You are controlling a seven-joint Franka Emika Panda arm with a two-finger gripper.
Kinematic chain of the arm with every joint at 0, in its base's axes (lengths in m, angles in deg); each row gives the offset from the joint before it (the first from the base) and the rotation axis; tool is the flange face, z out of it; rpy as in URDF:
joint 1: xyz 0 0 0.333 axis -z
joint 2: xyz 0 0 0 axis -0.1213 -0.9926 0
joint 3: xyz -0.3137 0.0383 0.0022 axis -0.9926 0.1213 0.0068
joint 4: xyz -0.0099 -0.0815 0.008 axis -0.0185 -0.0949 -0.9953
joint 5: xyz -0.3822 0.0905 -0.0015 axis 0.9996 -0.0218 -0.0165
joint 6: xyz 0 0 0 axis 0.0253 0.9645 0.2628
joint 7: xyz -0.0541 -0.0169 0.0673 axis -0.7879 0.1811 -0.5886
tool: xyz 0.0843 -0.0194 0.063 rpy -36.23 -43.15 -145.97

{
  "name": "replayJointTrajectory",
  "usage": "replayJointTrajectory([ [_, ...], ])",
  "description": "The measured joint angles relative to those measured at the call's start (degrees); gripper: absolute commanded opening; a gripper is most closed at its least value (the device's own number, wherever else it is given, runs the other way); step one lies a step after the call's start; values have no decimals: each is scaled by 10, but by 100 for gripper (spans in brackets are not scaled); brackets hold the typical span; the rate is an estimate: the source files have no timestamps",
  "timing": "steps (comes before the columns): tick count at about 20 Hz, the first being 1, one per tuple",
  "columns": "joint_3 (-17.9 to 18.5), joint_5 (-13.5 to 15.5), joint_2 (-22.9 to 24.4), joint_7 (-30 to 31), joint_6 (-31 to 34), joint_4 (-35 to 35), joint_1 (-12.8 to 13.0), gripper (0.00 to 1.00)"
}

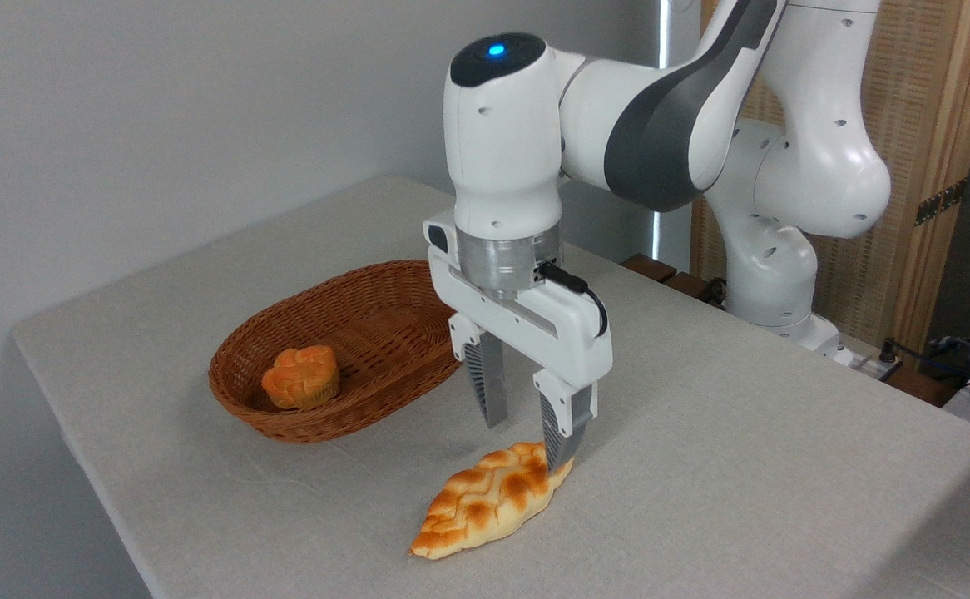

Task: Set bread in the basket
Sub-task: 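Lower the gripper over the braided loaf's end and align fingers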

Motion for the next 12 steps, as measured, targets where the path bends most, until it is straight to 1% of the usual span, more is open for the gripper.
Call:
replayJointTrajectory([
  [1,0,-9,-1,0,-1,-3,0,100],
  [3,0,-18,-2,0,-2,-5,0,100],
  [6,0,-58,-4,0,-2,-13,0,100],
  [7,0,-64,-4,0,-2,-15,0,100],
  [12,0,-67,-11,0,-24,-20,0,100],
])
